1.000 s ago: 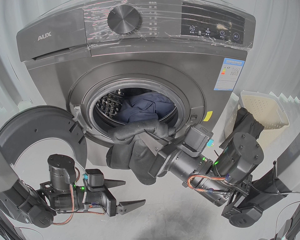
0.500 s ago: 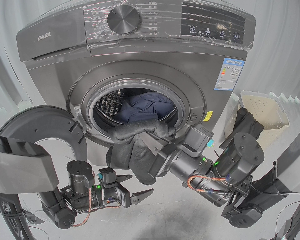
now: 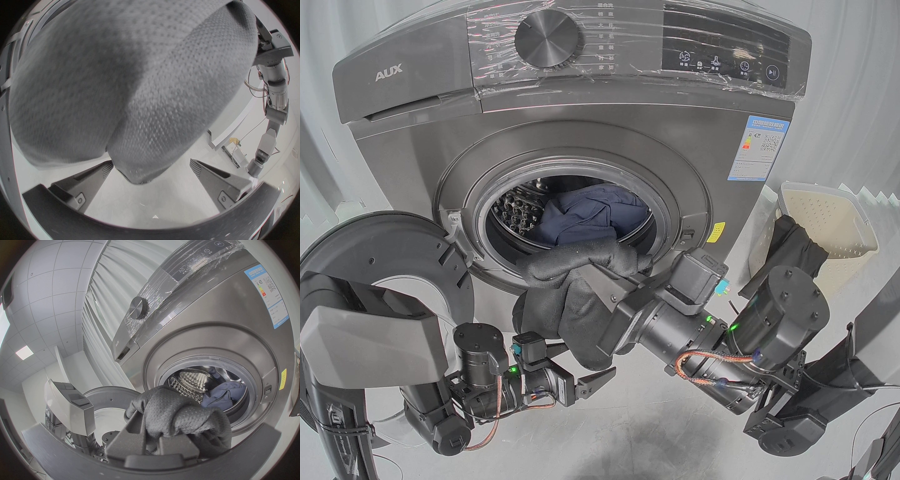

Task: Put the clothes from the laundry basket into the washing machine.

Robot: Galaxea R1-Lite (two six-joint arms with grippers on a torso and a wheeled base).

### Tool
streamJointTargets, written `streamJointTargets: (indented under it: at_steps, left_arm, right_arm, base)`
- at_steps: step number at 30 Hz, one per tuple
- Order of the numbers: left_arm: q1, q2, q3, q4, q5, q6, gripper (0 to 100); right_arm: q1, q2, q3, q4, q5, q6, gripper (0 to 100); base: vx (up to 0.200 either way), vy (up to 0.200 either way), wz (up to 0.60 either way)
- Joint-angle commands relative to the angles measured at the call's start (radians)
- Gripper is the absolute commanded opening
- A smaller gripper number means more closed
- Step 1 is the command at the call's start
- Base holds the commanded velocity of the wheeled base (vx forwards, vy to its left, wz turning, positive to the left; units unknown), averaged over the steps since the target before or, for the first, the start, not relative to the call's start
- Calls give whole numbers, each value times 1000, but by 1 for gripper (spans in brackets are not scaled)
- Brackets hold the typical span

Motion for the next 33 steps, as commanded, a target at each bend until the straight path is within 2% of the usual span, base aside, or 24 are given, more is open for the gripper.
streamJointTargets:
  at_steps: [1, 11, 14, 15, 17, 25, 27, 29, 33]
  left_arm:
    - [-7, 30, -17, -16, 11, -1, 100]
    - [-22, 26, -41, -17, 32, -4, 100]
    - [-31, 26, -61, -17, 51, -25, 100]
    - [-31, 26, -61, -17, 51, -25, 0]
    - [-39, 25, -69, -17, 62, -36, 0]
    - [-61, 11, -37, -17, 66, -33, 0]
    - [-68, -15, -6, -17, 71, -24, 0]
    - [-111, -81, 89, -19, 75, -11, 0]
    - [-160, -227, 203, -19, 75, -11, 0]
  right_arm:
    - [0, -5, 0, -1, -2, 0, 0]
    - [1, -4, 0, -5, -2, 0, 0]
    - [1, -4, 2, -5, -2, 0, 0]
    - [1, -4, 2, -5, -2, 0, 0]
    - [1, -4, 5, -5, -2, 0, 0]
    - [-2, -2, 5, -5, -2, 2, 0]
    - [-10, 3, 5, -4, -8, 2, 0]
    - [-14, 7, 8, -4, -19, 6, 0]
    - [-16, 12, 25, -4, -19, 8, 0]
  base:
    - [0, 0, 0]
    - [0, 0, 0]
    - [0, 0, 0]
    - [0, 0, 0]
    - [0, 0, 0]
    - [0, 0, 0]
    - [0, 0, 0]
    - [0, 0, 0]
    - [0, 0, 0]
